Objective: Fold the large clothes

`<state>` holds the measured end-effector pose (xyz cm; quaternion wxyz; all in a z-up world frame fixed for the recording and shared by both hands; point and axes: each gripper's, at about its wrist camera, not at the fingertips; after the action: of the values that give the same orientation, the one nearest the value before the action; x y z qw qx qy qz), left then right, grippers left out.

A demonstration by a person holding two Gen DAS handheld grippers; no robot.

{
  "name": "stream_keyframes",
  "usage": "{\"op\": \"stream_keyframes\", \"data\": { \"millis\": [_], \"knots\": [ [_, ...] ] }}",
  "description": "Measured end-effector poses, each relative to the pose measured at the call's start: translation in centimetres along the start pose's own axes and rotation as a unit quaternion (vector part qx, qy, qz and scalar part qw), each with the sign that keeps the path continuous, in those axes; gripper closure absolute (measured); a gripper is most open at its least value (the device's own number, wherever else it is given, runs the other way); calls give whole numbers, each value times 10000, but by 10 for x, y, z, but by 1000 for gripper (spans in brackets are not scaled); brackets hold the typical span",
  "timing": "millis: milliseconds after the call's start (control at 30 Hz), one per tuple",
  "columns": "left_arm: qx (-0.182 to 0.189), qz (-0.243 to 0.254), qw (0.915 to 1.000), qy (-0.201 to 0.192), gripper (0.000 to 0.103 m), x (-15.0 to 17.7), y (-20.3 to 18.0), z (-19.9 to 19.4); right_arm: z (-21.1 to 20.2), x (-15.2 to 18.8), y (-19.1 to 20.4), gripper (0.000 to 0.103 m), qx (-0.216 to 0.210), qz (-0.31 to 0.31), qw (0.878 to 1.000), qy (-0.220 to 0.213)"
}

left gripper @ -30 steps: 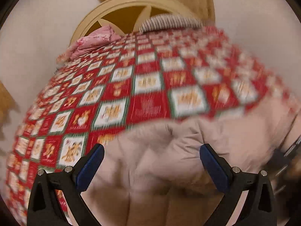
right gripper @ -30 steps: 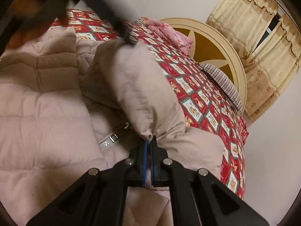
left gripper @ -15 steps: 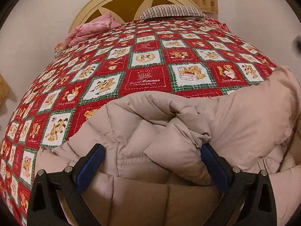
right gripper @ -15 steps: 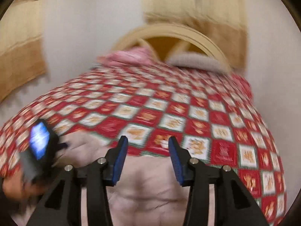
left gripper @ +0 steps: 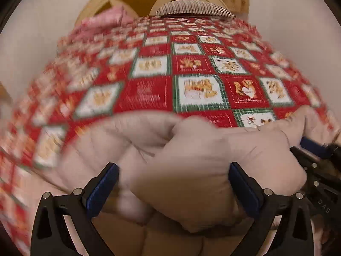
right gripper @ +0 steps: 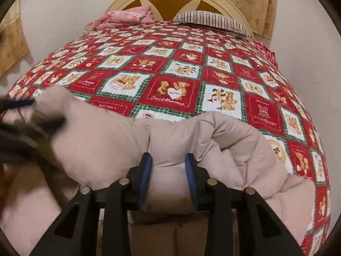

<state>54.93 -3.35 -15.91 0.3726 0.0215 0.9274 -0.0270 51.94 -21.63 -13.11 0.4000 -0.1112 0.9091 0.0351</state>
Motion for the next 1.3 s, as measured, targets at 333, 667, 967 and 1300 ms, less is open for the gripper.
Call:
{"op": "stream_keyframes", "data": {
  "millis": [333,667,967,1300],
  "knots": [
    [-195,106,9998,-28,1,8,-6,16,19,6,6,67,230,-29,9997,82],
    [32,-147,9999,24,1,6,4,20,23,7,9,67,338,-60,9994,69],
    [458,-1595,9794,-1152,1,-13,50,-52,22,9,7,67,281,21,9996,-8],
    [1388,-1147,9835,-149,1,-9,-3,-8,20,10,-7,67,-118,449,9989,-102]
  ]
}}
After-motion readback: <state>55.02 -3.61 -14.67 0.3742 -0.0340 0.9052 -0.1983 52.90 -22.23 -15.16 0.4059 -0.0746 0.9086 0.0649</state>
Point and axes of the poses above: each gripper's, at about its wrist camera, not at the fingertips, and z roughly the way its jaws point, y to its left, x to its underside, and after that the axes turned 7 degrees about -y, right-handed
